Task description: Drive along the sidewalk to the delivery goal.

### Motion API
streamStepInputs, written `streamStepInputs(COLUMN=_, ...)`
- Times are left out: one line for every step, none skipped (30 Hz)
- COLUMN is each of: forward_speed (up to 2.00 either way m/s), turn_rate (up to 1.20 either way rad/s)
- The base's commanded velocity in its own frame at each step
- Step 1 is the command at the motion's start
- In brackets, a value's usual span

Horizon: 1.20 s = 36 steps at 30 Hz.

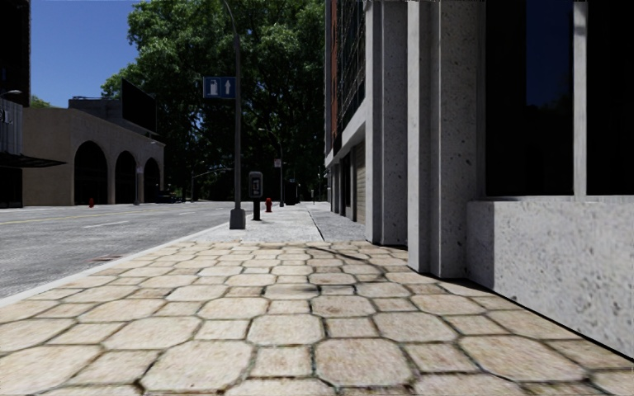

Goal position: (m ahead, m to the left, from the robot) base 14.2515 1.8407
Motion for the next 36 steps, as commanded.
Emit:
streamStepInputs(forward_speed=2.00, turn_rate=0.00)
streamStepInputs(forward_speed=2.00, turn_rate=0.00)
streamStepInputs(forward_speed=2.00, turn_rate=0.00)
streamStepInputs(forward_speed=2.00, turn_rate=0.00)
streamStepInputs(forward_speed=2.00, turn_rate=0.00)
streamStepInputs(forward_speed=2.00, turn_rate=0.00)
streamStepInputs(forward_speed=2.00, turn_rate=0.00)
streamStepInputs(forward_speed=2.00, turn_rate=0.00)
streamStepInputs(forward_speed=2.00, turn_rate=0.00)
streamStepInputs(forward_speed=2.00, turn_rate=0.00)
streamStepInputs(forward_speed=2.00, turn_rate=0.00)
streamStepInputs(forward_speed=2.00, turn_rate=0.00)
streamStepInputs(forward_speed=2.00, turn_rate=0.00)
streamStepInputs(forward_speed=2.00, turn_rate=0.00)
streamStepInputs(forward_speed=2.00, turn_rate=0.00)
streamStepInputs(forward_speed=2.00, turn_rate=0.00)
streamStepInputs(forward_speed=2.00, turn_rate=0.00)
streamStepInputs(forward_speed=2.00, turn_rate=0.00)
streamStepInputs(forward_speed=2.00, turn_rate=0.00)
streamStepInputs(forward_speed=2.00, turn_rate=0.00)
streamStepInputs(forward_speed=2.00, turn_rate=0.00)
streamStepInputs(forward_speed=2.00, turn_rate=0.00)
streamStepInputs(forward_speed=2.00, turn_rate=0.00)
streamStepInputs(forward_speed=2.00, turn_rate=0.00)
streamStepInputs(forward_speed=2.00, turn_rate=0.00)
streamStepInputs(forward_speed=2.00, turn_rate=0.00)
streamStepInputs(forward_speed=2.00, turn_rate=0.00)
streamStepInputs(forward_speed=2.00, turn_rate=0.00)
streamStepInputs(forward_speed=2.00, turn_rate=0.00)
streamStepInputs(forward_speed=2.00, turn_rate=0.00)
streamStepInputs(forward_speed=2.00, turn_rate=0.00)
streamStepInputs(forward_speed=2.00, turn_rate=0.00)
streamStepInputs(forward_speed=2.00, turn_rate=0.00)
streamStepInputs(forward_speed=2.00, turn_rate=0.00)
streamStepInputs(forward_speed=2.00, turn_rate=0.00)
streamStepInputs(forward_speed=2.00, turn_rate=0.00)
